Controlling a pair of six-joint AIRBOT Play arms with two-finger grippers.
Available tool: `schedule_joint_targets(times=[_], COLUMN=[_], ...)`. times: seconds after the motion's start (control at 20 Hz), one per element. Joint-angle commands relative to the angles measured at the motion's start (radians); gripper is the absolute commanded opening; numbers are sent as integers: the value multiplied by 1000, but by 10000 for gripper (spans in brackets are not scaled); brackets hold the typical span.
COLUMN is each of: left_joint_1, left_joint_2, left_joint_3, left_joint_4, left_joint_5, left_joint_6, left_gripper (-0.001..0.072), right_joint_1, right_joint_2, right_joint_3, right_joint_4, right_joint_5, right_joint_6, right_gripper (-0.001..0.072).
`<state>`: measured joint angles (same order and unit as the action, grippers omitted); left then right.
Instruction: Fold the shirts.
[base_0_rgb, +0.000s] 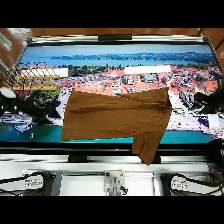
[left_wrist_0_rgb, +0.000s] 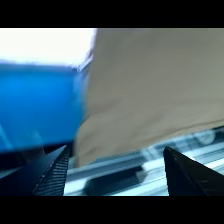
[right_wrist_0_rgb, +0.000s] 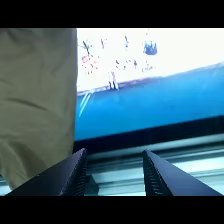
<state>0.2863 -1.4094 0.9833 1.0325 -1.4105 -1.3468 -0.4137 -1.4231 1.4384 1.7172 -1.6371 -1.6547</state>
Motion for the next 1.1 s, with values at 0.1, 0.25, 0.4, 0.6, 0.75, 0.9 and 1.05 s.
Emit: schedule_joint_targets(times=[0.1, 0.25, 0.4, 0.6, 0.75, 0.9, 1.05], left_joint_1=[35, -2, -46, -61, -60, -61, -60], left_joint_2=[74, 62, 36, 24, 30, 36, 40], left_joint_3=[-298, -311, -312, -306, -301, -301, -301], left_joint_4=[-95, -100, -130, -163, -163, -163, -163], left_joint_5=[151, 199, 236, 276, 264, 242, 240], left_joint_6=[116, 131, 112, 63, 64, 72, 75], left_gripper=[661, 660, 509, 35, 35, 35, 35], right_joint_1=[-52, -52, -52, -47, 19, 125, 156], right_joint_2=[63, 63, 63, 63, 63, 63, 63], right_joint_3=[-89, -89, -89, -190, -392, -571, -649], right_joint_4=[84, 111, 110, 132, 142, 245, 241], right_joint_5=[39, 53, 51, 32, 77, 206, 267], right_joint_6=[-21, -14, -3, -4, -45, -79, -82], right_gripper=[471, 470, 471, 490, 576, 575, 574])
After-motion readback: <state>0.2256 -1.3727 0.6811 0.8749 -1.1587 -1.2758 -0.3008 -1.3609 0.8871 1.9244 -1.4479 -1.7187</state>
